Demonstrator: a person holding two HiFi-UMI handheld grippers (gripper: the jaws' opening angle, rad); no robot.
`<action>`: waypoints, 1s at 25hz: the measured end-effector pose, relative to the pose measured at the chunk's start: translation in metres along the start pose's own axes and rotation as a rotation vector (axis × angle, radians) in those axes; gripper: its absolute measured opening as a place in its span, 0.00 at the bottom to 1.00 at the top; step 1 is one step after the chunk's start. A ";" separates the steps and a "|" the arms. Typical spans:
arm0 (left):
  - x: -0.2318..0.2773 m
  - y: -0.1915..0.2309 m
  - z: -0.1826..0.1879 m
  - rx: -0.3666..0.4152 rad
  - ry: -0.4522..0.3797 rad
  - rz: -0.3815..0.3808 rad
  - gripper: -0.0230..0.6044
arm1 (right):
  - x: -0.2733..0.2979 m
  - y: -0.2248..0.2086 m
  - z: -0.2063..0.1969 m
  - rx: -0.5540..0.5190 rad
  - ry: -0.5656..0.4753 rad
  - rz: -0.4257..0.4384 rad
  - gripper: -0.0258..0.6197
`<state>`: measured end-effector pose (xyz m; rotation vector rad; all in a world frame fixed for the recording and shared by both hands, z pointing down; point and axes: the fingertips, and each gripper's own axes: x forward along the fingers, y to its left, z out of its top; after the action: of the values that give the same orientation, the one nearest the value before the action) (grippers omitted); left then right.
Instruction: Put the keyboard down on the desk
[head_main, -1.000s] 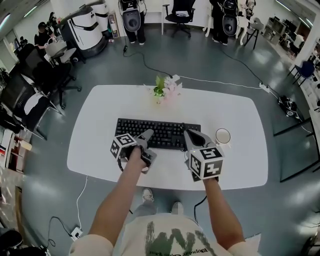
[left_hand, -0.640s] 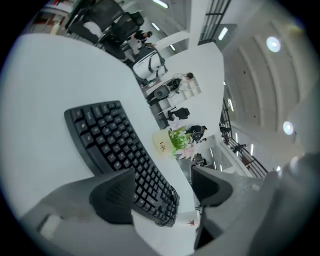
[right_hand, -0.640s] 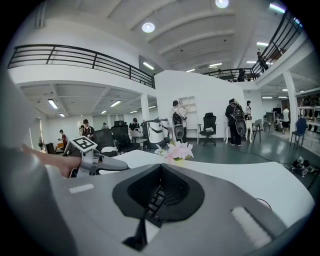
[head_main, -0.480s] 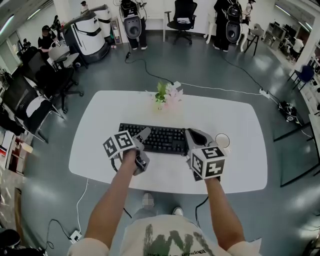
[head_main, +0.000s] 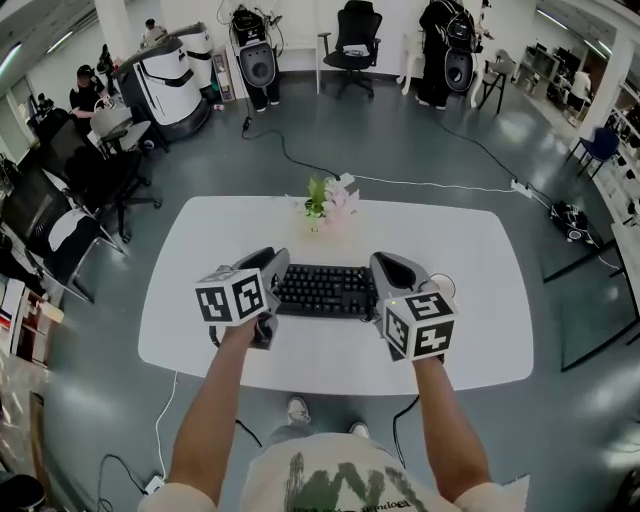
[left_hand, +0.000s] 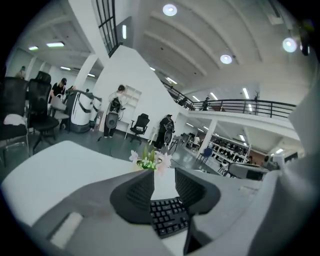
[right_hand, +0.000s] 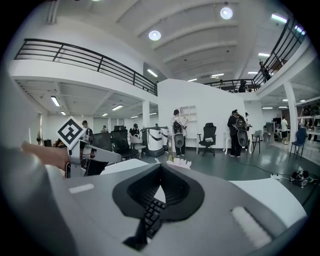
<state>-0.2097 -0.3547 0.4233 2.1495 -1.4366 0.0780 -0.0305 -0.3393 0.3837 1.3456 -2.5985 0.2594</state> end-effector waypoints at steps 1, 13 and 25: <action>-0.003 -0.002 0.004 0.022 -0.010 -0.007 0.26 | -0.001 0.000 0.004 -0.006 -0.007 -0.001 0.04; -0.027 -0.020 0.043 0.298 -0.106 0.014 0.08 | -0.007 -0.002 0.028 -0.044 -0.067 -0.029 0.04; -0.032 -0.015 0.040 0.293 -0.117 0.036 0.04 | -0.011 -0.006 0.032 -0.052 -0.085 -0.064 0.04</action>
<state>-0.2199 -0.3429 0.3725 2.3966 -1.6155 0.1898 -0.0228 -0.3415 0.3506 1.4496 -2.6052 0.1258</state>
